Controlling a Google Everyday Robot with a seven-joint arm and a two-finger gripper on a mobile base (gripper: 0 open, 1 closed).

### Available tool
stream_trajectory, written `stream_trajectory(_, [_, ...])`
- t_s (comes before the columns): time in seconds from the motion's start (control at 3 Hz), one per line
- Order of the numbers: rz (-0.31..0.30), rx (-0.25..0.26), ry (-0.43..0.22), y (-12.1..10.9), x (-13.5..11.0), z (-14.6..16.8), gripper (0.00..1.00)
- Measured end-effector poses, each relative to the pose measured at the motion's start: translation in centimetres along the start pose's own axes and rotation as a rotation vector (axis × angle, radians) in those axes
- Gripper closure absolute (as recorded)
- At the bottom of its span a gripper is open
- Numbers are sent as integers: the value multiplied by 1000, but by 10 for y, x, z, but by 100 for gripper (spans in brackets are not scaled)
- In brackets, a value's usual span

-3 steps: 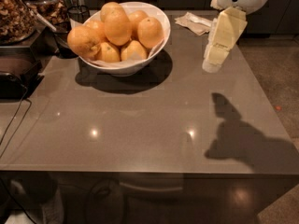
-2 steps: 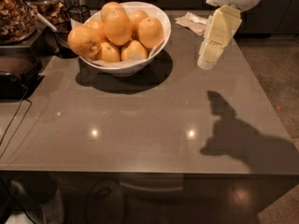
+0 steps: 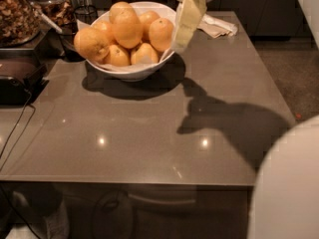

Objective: Pick orange from white bowl

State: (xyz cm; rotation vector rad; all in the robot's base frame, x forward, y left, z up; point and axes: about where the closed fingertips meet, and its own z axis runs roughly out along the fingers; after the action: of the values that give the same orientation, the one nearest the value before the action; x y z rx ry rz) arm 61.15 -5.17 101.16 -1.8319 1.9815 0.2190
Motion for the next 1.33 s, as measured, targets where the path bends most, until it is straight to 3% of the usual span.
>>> stream_trajectory(0.33, [-63, 12, -31, -26, -41, 15, 0])
stream_trajectory(0.67, [-66, 50, -60, -36, -51, 14, 0])
stream_trajectory(1.0, [-106, 114, -55, -51, -68, 16, 0])
stream_trajectory(1.33, [-131, 126, -18, -64, -87, 30, 0])
